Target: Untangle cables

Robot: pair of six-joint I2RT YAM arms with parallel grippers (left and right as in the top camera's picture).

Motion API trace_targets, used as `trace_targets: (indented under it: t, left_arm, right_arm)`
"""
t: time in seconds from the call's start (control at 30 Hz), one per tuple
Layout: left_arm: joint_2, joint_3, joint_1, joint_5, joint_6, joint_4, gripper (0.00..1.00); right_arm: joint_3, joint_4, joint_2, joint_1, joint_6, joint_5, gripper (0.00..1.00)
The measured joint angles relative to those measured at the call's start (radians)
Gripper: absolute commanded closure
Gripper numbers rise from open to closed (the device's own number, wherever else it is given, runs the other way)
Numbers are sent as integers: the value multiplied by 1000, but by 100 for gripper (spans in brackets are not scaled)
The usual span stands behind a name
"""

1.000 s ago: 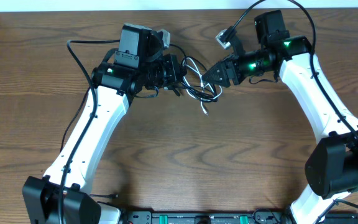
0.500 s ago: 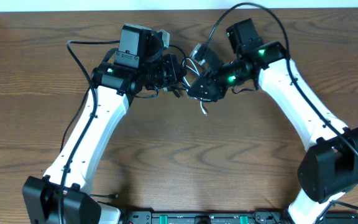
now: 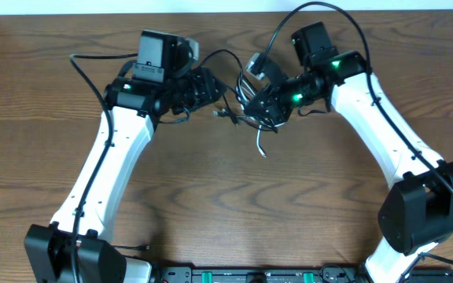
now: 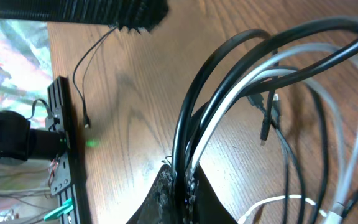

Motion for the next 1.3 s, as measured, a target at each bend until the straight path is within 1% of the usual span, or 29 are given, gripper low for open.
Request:
trace_targets:
  t: [0.2, 0.3, 0.37, 0.53, 0.67, 0.8, 0.97, 1.1, 1.17, 1.3]
  left_arm:
    - [0, 0, 1, -10, 0, -25, 64]
    - [0, 0, -14, -10, 0, -32, 64]
    - [0, 0, -32, -9, 0, -35, 64]
    - [0, 0, -72, -10, 0, -35, 65]
    - [0, 0, -73, -10, -3, -36, 65]
    - [0, 0, -73, -10, -10, -38, 65]
    - [0, 0, -73, -10, -11, -39, 65]
    - [0, 0, -73, -10, -11, -40, 65]
    - [0, 0, -73, -10, -11, -43, 65]
    - [0, 0, -73, -10, -11, -43, 65]
  right_arm:
    - [0, 3, 0, -17, 28, -17, 99]
    - [0, 27, 0, -17, 75, -23, 99]
    - [0, 64, 0, -17, 136, -25, 99]
    - [0, 160, 1, -21, 354, -32, 99]
    - [0, 182, 1, -30, 502, -37, 99]
    - [0, 185, 1, -31, 601, -39, 96]
    - [0, 173, 1, -31, 641, -29, 92]
    - [0, 140, 1, -32, 661, 12, 83]
    - [0, 117, 1, -31, 678, 61, 81]
    - [0, 83, 1, -30, 697, 163, 79]
